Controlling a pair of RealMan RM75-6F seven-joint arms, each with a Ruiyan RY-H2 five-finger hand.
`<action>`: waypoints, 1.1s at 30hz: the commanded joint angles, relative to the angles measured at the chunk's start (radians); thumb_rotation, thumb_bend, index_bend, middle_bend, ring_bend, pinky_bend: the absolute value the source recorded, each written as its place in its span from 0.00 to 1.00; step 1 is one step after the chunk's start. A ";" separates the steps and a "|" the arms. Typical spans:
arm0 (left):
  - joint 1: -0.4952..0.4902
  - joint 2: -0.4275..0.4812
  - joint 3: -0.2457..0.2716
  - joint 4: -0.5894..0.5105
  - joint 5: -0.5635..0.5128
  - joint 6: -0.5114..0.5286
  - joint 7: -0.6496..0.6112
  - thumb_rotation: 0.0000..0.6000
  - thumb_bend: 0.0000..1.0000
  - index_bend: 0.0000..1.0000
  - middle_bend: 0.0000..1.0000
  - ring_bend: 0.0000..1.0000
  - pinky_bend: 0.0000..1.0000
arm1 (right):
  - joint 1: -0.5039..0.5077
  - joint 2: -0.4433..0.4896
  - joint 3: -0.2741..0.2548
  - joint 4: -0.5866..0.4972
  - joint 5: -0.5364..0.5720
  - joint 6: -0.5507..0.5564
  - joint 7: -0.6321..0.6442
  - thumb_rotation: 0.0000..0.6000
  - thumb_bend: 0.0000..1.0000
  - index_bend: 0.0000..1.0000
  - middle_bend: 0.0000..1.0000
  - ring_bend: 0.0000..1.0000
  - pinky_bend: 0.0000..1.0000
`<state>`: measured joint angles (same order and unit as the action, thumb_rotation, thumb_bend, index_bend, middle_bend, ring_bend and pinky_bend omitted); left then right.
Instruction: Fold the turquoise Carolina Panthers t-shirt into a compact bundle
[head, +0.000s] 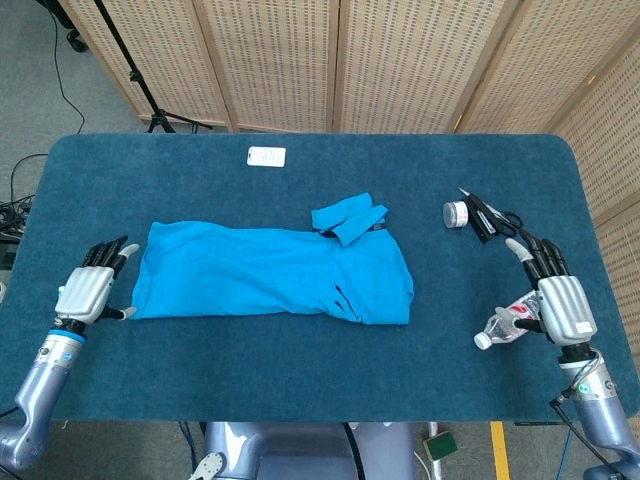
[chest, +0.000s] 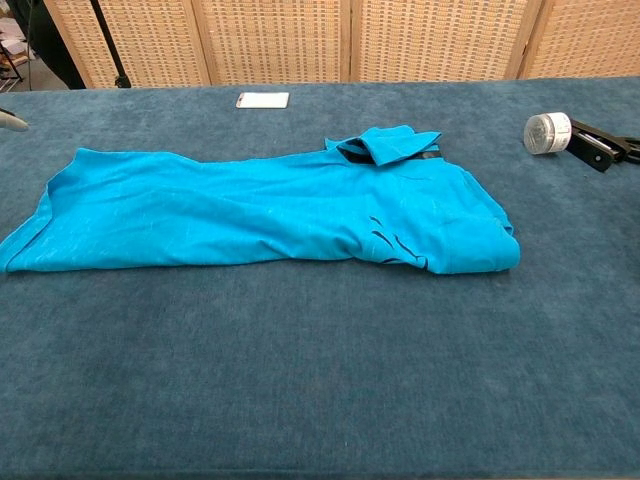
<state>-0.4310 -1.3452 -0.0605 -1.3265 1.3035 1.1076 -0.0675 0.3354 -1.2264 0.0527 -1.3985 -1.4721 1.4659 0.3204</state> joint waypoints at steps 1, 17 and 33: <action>0.015 -0.023 0.014 0.032 0.006 -0.001 -0.018 1.00 0.07 0.00 0.00 0.00 0.00 | -0.031 0.010 0.002 -0.012 -0.017 0.041 0.023 1.00 0.00 0.00 0.00 0.00 0.01; 0.042 -0.147 0.048 0.222 0.085 0.008 -0.113 1.00 0.14 0.00 0.00 0.00 0.00 | -0.052 0.028 0.031 -0.008 -0.053 0.047 0.080 1.00 0.00 0.00 0.00 0.00 0.01; 0.035 -0.251 0.051 0.431 0.145 0.020 -0.226 1.00 0.21 0.00 0.00 0.00 0.00 | -0.062 0.021 0.053 0.001 -0.059 0.037 0.094 1.00 0.00 0.00 0.00 0.00 0.01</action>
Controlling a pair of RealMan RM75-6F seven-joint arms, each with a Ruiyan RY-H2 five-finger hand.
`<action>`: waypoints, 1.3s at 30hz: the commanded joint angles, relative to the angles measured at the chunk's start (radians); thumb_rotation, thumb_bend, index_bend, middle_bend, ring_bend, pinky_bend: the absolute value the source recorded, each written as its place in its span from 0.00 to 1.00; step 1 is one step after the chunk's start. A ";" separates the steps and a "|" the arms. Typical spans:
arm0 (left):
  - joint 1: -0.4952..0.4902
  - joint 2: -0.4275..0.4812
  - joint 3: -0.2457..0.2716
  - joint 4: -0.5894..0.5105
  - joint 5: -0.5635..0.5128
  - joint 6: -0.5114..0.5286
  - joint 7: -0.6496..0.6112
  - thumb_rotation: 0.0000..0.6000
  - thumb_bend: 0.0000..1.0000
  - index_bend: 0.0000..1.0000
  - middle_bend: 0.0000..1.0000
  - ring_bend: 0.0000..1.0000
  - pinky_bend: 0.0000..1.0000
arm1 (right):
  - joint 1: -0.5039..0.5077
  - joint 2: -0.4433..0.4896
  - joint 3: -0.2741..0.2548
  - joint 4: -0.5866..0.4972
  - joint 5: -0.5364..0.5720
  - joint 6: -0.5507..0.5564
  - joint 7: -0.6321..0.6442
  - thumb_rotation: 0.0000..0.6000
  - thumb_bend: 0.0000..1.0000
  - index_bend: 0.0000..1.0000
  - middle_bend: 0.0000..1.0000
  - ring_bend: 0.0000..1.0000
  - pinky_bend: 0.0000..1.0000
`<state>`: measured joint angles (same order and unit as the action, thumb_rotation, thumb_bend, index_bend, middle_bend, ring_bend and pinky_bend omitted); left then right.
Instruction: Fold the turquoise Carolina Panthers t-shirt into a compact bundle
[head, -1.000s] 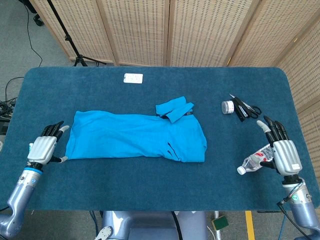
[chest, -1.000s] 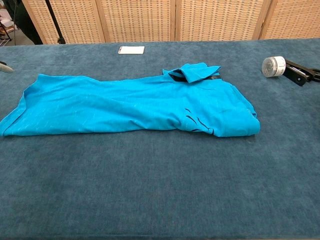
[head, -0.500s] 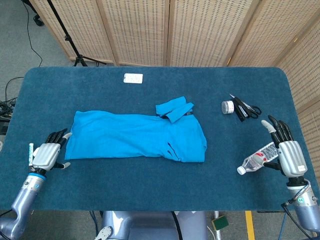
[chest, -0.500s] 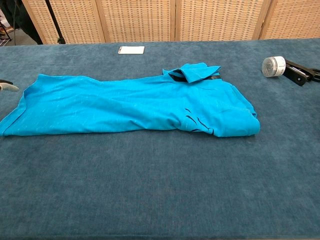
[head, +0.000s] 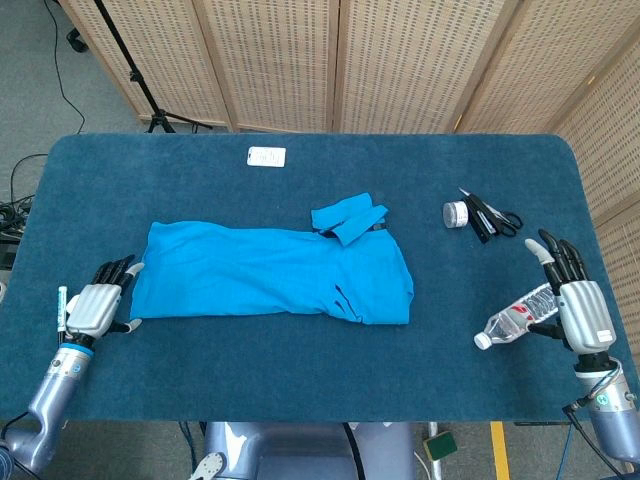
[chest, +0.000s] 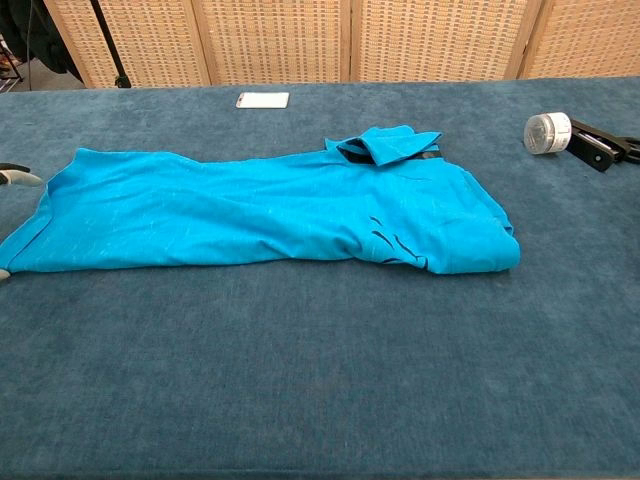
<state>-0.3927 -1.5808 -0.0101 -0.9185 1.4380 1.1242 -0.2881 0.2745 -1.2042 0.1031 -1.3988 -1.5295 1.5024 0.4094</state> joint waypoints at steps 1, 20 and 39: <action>-0.004 -0.020 0.001 0.029 0.011 0.000 -0.008 1.00 0.22 0.00 0.00 0.00 0.00 | -0.001 -0.001 0.004 0.002 -0.002 0.002 0.007 1.00 0.00 0.00 0.00 0.00 0.01; -0.019 -0.056 -0.007 0.096 0.025 -0.017 -0.033 1.00 0.28 0.07 0.00 0.00 0.00 | -0.010 -0.001 0.015 0.004 -0.012 -0.003 0.023 1.00 0.00 0.00 0.00 0.00 0.01; -0.055 -0.068 -0.017 0.147 0.038 -0.032 -0.025 1.00 0.44 0.41 0.00 0.00 0.00 | -0.011 0.001 0.020 0.008 -0.016 -0.016 0.038 1.00 0.00 0.00 0.00 0.00 0.01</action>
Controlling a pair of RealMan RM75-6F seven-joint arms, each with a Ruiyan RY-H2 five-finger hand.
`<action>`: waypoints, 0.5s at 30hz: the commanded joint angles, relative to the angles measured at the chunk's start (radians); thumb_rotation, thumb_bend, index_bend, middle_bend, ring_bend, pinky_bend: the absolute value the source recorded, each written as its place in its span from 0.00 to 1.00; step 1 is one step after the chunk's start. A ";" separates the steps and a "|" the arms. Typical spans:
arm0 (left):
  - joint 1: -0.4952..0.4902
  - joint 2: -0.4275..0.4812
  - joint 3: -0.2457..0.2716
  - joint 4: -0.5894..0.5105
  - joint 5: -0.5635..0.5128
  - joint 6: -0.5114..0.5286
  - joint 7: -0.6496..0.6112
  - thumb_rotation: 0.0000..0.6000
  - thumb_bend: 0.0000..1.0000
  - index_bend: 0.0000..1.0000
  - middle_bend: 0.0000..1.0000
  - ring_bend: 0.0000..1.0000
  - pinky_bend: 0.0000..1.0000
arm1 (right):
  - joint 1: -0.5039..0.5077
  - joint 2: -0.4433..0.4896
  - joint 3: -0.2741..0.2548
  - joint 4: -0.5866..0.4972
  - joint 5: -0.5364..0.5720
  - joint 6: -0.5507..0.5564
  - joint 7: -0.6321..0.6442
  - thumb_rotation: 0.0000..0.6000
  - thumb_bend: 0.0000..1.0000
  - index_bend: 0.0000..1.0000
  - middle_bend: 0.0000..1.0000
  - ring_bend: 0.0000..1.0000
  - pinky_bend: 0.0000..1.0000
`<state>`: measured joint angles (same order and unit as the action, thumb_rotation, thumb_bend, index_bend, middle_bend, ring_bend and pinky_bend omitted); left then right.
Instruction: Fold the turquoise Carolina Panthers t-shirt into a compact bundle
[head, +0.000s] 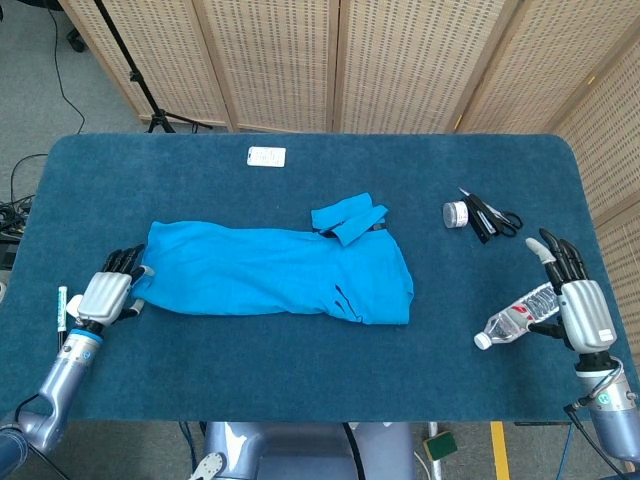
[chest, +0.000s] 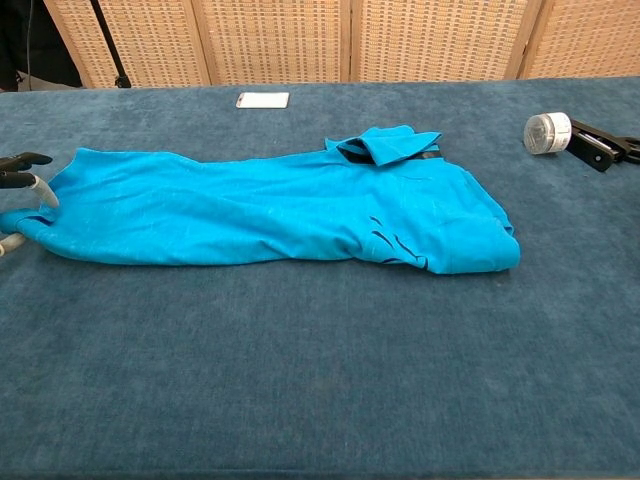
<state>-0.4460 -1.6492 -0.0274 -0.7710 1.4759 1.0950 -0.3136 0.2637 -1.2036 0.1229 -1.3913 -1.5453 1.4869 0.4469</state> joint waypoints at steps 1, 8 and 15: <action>-0.002 0.000 0.001 0.000 0.001 -0.003 0.002 1.00 0.44 0.43 0.00 0.00 0.00 | 0.000 0.000 0.000 0.001 0.000 -0.001 0.001 1.00 0.00 0.00 0.00 0.00 0.01; -0.011 -0.006 0.001 0.017 0.006 -0.005 0.004 1.00 0.49 0.64 0.00 0.00 0.00 | -0.001 0.001 0.002 0.002 -0.001 -0.001 0.003 1.00 0.00 0.00 0.00 0.00 0.01; -0.018 -0.012 0.001 0.035 0.010 -0.002 0.006 1.00 0.55 0.75 0.00 0.00 0.00 | -0.003 0.001 0.003 0.002 -0.003 0.001 0.003 1.00 0.00 0.00 0.00 0.00 0.01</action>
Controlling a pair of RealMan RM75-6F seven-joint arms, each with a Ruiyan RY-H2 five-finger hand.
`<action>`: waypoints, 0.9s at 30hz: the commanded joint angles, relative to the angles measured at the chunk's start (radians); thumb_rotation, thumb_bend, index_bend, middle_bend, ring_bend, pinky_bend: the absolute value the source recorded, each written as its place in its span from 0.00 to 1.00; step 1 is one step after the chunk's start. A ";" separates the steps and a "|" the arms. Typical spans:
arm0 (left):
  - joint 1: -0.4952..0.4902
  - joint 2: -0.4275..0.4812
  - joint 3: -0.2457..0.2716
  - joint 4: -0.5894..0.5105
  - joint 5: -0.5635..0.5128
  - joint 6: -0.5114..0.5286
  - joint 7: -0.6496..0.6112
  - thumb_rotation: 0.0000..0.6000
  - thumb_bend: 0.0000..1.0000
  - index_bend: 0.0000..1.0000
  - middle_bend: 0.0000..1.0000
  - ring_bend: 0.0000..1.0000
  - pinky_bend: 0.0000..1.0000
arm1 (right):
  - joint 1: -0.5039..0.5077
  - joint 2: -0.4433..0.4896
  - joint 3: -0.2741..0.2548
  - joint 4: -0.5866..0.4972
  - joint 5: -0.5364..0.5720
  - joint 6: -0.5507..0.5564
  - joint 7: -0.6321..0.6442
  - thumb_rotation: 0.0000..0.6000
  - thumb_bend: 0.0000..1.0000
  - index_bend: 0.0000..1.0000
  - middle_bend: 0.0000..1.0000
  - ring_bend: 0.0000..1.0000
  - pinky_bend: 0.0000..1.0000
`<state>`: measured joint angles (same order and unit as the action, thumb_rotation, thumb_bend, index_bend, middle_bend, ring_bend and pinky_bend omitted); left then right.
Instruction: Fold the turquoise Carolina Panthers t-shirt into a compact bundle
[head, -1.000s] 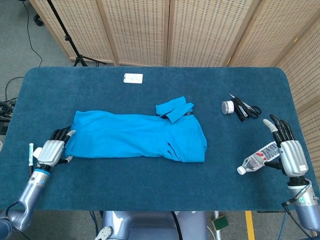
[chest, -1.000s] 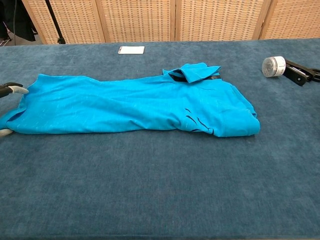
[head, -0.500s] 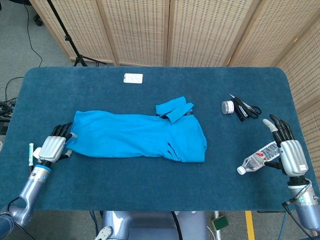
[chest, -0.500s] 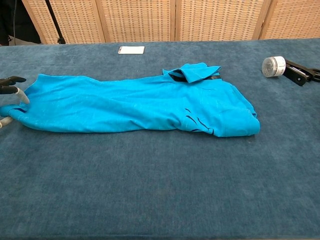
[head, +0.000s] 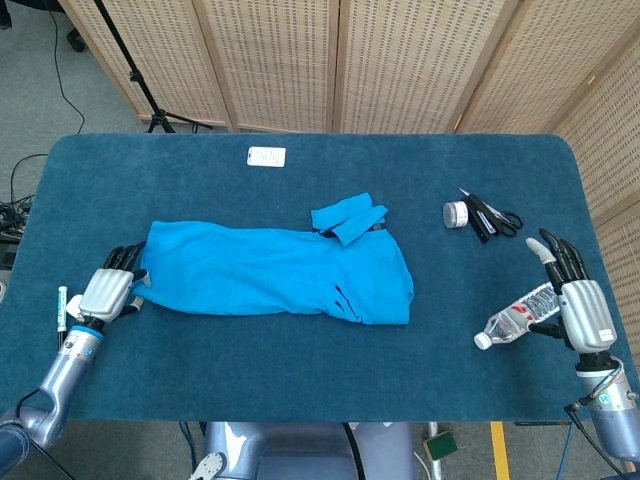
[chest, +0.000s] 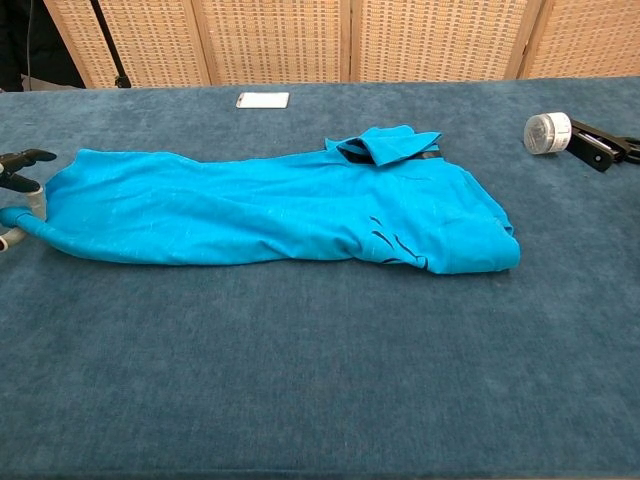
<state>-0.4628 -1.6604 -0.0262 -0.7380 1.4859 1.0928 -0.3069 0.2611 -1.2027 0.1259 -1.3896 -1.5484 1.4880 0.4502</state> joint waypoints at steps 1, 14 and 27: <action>-0.002 0.000 0.000 0.004 0.000 -0.001 -0.001 1.00 0.57 0.75 0.00 0.00 0.00 | 0.000 0.000 0.000 0.000 0.000 0.000 0.000 1.00 0.00 0.00 0.00 0.00 0.01; 0.012 0.089 0.008 0.057 -0.027 -0.057 0.016 1.00 0.60 0.77 0.00 0.00 0.00 | -0.002 -0.001 -0.001 -0.004 -0.006 -0.001 -0.008 1.00 0.00 0.00 0.00 0.00 0.01; 0.032 0.110 -0.010 0.237 -0.079 -0.155 -0.109 1.00 0.60 0.77 0.00 0.00 0.00 | -0.001 -0.005 -0.002 -0.001 -0.005 -0.008 -0.017 1.00 0.00 0.00 0.00 0.00 0.01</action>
<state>-0.4369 -1.5485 -0.0313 -0.5360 1.4168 0.9522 -0.3932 0.2604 -1.2070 0.1244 -1.3909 -1.5529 1.4805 0.4334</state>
